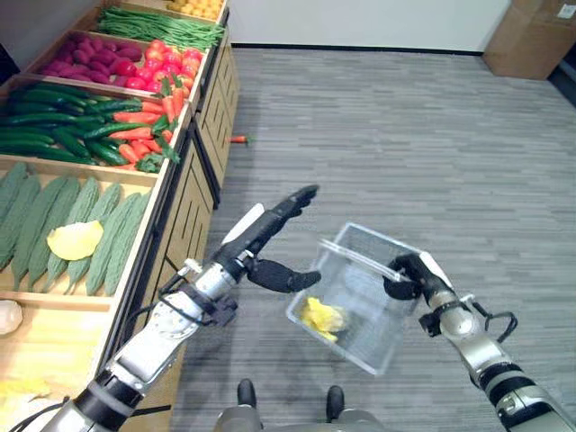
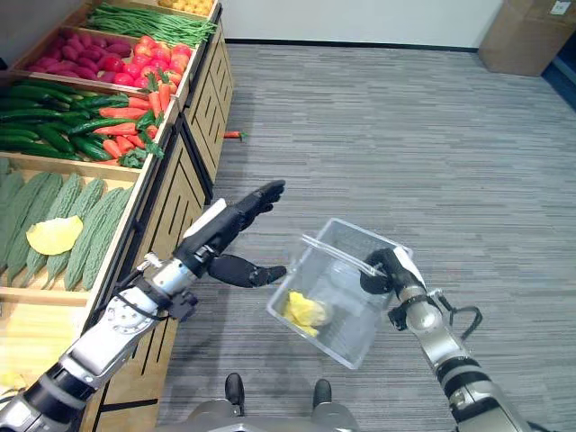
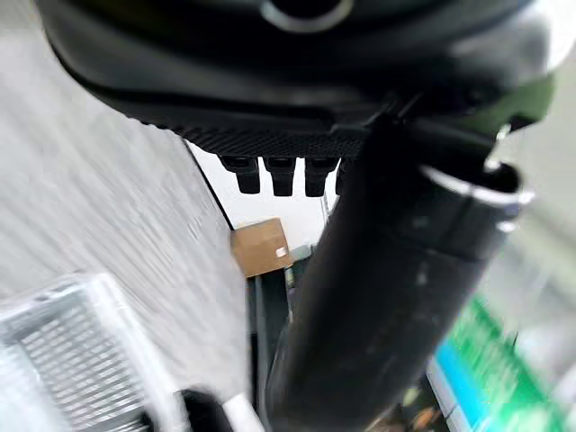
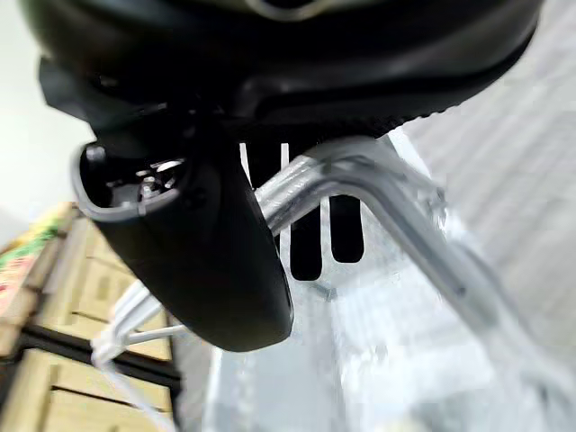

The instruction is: Get the vegetables into the basket

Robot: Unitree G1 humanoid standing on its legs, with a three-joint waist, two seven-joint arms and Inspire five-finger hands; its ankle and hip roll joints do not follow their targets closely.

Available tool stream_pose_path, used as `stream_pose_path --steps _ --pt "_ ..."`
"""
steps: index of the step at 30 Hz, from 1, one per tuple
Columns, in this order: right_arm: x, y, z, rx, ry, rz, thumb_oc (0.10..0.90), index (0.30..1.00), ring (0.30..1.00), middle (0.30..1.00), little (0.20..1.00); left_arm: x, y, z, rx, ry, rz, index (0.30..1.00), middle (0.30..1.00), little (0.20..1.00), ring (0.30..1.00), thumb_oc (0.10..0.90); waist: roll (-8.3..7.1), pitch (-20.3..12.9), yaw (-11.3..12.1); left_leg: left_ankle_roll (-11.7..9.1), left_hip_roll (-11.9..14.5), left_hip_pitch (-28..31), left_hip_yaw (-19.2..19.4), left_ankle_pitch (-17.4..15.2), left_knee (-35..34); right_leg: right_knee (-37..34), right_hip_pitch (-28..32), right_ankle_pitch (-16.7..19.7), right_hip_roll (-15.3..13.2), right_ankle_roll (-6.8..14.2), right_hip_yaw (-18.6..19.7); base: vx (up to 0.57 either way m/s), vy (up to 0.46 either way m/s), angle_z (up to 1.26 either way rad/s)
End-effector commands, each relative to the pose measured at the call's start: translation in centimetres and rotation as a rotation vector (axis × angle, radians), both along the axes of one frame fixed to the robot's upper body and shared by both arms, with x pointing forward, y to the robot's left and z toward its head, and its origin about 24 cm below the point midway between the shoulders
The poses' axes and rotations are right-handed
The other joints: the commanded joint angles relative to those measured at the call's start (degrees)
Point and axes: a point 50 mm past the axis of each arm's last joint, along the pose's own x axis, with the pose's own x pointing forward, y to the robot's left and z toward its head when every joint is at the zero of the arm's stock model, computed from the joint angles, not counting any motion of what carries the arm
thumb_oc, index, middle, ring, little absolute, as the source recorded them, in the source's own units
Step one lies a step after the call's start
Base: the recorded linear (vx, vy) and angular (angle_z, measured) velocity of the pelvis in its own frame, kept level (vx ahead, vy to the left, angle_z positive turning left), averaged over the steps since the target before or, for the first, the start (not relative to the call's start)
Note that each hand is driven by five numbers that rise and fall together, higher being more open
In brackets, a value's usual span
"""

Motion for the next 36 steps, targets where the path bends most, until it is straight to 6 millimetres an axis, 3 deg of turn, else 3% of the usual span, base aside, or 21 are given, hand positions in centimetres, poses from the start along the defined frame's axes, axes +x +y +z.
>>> stream_pose_path --steps 1,2,4,6,7,8,11,17,20,23,24,28,36 --pt "1.4 -3.0 3.3 -0.013 -0.225 -0.146 0.400 0.300 0.300 0.300 0.300 -0.7 2.7 0.5 -0.118 0.030 0.038 1.000 1.000 1.000 1.000 0.900 -0.15 -5.85 0.73 -2.46 2.67 2.82 -4.41 -4.87 0.13 -0.03 -1.89 3.35 -3.99 5.64 -1.79 -0.02 0.009 0.08" --pt "1.4 -3.0 3.2 -0.013 -0.224 -0.146 0.400 0.300 0.300 0.300 0.300 -0.7 2.7 0.5 -0.118 0.031 0.039 1.000 1.000 1.000 1.000 0.900 -0.19 -5.91 0.68 -2.46 2.67 2.81 -4.42 -4.88 0.13 -0.03 -1.90 3.35 -4.00 5.64 -1.80 -0.01 0.009 0.09" --pt "-0.1 -3.4 2.0 0.016 -0.196 -0.197 0.400 0.300 0.300 0.300 0.300 -1.1 4.5 -1.7 -0.078 0.107 0.141 1.000 1.000 1.000 1.000 0.900 -0.11 -5.91 0.77 -2.47 2.59 2.70 -4.62 -4.67 0.13 -0.03 -1.96 3.51 -4.13 5.71 -1.91 -0.01 0.009 0.08" --pt "-1.8 -3.8 0.6 0.061 -0.168 -0.275 0.400 0.300 0.300 0.300 0.300 -2.3 6.5 -5.4 -0.089 0.261 0.274 1.000 1.000 1.000 1.000 0.900 0.00 -5.72 0.73 -2.42 2.48 2.34 -4.94 -4.40 0.13 -0.03 -2.18 3.70 -4.20 5.73 -2.07 -0.04 0.006 0.05" --pt "-3.6 -4.4 -0.6 0.086 -0.129 -0.345 0.400 0.300 0.300 0.300 0.300 -3.9 8.4 -8.9 -0.020 0.399 0.391 1.000 1.000 1.000 1.000 0.900 0.10 -5.45 0.64 -2.38 2.48 1.83 -5.23 -4.08 0.13 -0.03 -2.45 3.85 -4.31 5.71 -2.16 -0.04 0.004 0.03" --pt "-3.6 -4.4 -0.6 0.086 -0.129 -0.345 0.400 0.300 0.300 0.300 0.300 -3.8 8.4 -8.9 -0.020 0.399 0.390 1.000 1.000 1.000 1.000 0.900 0.12 -5.50 0.63 -2.38 2.48 1.81 -5.26 -4.09 0.13 -0.03 -2.45 3.83 -4.32 5.71 -2.19 0.00 0.000 0.00" --pt "-6.3 -5.0 -2.7 0.107 -0.041 -0.425 0.400 0.300 0.300 0.300 0.300 -6.9 10.1 -14.3 0.081 0.629 0.523 1.000 1.000 1.000 1.000 0.900 0.22 -5.28 0.35 -2.33 2.49 1.43 -5.39 -3.86 0.13 -0.03 -2.49 3.89 -4.41 5.71 -2.43 0.00 0.000 0.00" --pt "-10.5 -4.3 -5.9 0.133 0.133 -0.494 0.400 0.300 0.300 0.300 0.300 -13.1 9.9 -22.5 0.270 1.039 0.689 1.000 1.000 1.000 1.000 0.900 0.50 -4.86 -0.63 -2.31 2.63 0.93 -5.25 -3.49 0.13 0.10 -3.26 3.90 -4.22 5.58 -2.44 -0.01 0.002 0.03" --pt "-13.1 -2.9 -8.2 0.154 0.268 -0.523 0.400 0.300 0.300 0.300 0.300 -16.1 9.4 -25.1 0.449 1.221 0.757 1.000 1.000 1.000 1.000 0.900 0.35 -4.65 -1.01 -2.45 2.88 1.12 -5.00 -3.62 0.13 0.24 -3.37 3.60 -3.96 5.32 -2.09 0.00 0.001 0.04" --pt "-14.9 -1.4 -9.9 0.205 0.363 -0.575 0.400 0.300 0.300 0.300 0.300 -18.4 9.0 -26.1 0.505 1.356 0.807 1.000 1.000 1.000 1.000 0.900 0.09 -5.04 -1.30 -2.62 3.03 1.15 -4.57 -3.67 0.13 0.26 -3.56 3.52 -3.81 5.08 -1.83 0.02 -0.007 -0.05" --pt "-15.8 -0.1 -10.7 0.237 0.419 -0.572 0.400 0.300 0.300 0.300 0.300 -19.2 8.6 -26.3 0.546 1.394 0.813 1.000 1.000 1.000 1.000 0.900 -0.11 -5.31 -1.39 -2.76 3.21 1.50 -4.24 -3.86 0.13 0.23 -3.44 3.36 -3.60 4.90 -1.62 0.04 -0.012 -0.12" --pt "-17.6 1.2 -11.7 0.266 0.512 -0.568 0.400 0.300 0.300 0.300 0.300 -18.9 7.8 -26.5 0.542 1.397 0.801 1.000 1.000 1.000 1.000 0.900 -0.13 -5.47 -1.50 -2.96 3.56 1.96 -3.99 -3.95 0.13 0.23 -3.23 3.06 -3.26 4.68 -1.37 0.03 -0.017 -0.10" --pt "-18.6 2.3 -12.4 0.286 0.579 -0.574 0.400 0.300 0.300 0.300 0.300 -18.1 7.2 -26.6 0.521 1.384 0.795 1.000 1.000 1.000 1.000 0.900 0.35 -5.15 -1.55 -3.19 3.91 1.99 -4.25 -3.79 0.13 0.75 -3.03 2.45 -2.97 4.40 -1.51 0.00 -0.001 -0.01"
